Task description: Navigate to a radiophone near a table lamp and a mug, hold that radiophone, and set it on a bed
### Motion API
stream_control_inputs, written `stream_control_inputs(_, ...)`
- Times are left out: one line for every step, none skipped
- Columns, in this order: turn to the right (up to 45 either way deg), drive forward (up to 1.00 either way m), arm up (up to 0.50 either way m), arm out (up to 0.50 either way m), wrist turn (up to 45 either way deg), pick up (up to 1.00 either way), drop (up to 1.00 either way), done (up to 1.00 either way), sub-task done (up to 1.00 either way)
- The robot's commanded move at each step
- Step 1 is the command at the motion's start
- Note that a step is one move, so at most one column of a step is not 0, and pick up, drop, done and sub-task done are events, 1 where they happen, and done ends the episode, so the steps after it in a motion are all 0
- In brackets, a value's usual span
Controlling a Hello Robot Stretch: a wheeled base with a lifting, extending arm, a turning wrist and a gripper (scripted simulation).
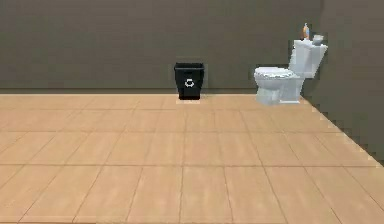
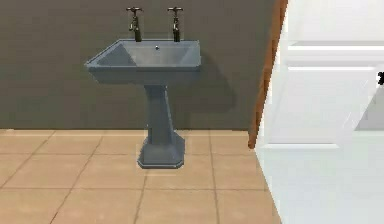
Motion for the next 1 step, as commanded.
stream_control_inputs(-45.0, 0.00, 0.00, 0.00, 0.0, 0.00, 0.00, 0.00, 0.00)
